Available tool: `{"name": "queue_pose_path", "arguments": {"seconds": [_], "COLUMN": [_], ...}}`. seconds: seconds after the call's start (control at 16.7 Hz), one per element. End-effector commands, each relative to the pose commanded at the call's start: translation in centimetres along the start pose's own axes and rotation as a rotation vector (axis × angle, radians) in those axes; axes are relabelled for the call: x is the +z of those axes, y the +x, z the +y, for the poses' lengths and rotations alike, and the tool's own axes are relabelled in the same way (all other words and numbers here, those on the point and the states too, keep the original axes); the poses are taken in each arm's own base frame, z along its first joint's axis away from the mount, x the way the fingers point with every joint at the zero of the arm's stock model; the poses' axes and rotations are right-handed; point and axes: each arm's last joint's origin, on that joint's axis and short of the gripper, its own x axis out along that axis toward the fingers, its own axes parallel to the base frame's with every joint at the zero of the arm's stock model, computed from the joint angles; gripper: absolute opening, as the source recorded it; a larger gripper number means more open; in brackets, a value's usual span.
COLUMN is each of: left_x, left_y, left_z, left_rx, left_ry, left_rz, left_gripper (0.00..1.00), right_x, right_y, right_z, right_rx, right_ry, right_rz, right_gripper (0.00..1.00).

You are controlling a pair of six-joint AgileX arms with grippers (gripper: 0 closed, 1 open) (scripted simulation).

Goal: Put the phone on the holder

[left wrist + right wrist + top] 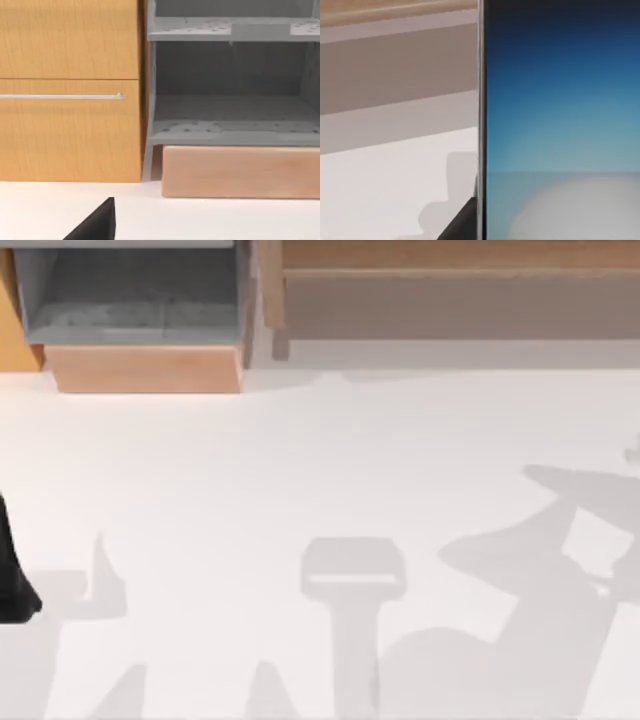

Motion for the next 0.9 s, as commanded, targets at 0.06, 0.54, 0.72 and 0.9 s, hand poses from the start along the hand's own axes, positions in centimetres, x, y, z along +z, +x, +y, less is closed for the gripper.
{"name": "queue_pose_path", "arguments": {"seconds": [0.06,0.54,0.72,0.9], "left_x": [0.00,0.00,0.00,0.00], "left_y": [0.00,0.00,0.00,0.00], "left_z": [0.00,0.00,0.00,0.00], "left_rx": [0.000,0.000,0.000,0.000], "left_ry": [0.000,0.000,0.000,0.000], "left_rz": [0.000,0.000,0.000,0.000], "left_gripper": [1.00,1.00,1.00,1.00], "right_x": [-0.10,-0.18,-0.18,-0.18], "right_y": [0.32,0.55,0.55,0.55], "right_z": [-0.08,-0.15,-0.15,-0.15], "right_rx": [0.004,0.008,0.008,0.008], "right_ry": [0.005,0.010,0.010,0.010], "right_rz": [-0.004,-0.008,-0.008,-0.008], "right_gripper": [0.00,0.23,0.45,0.68]}}
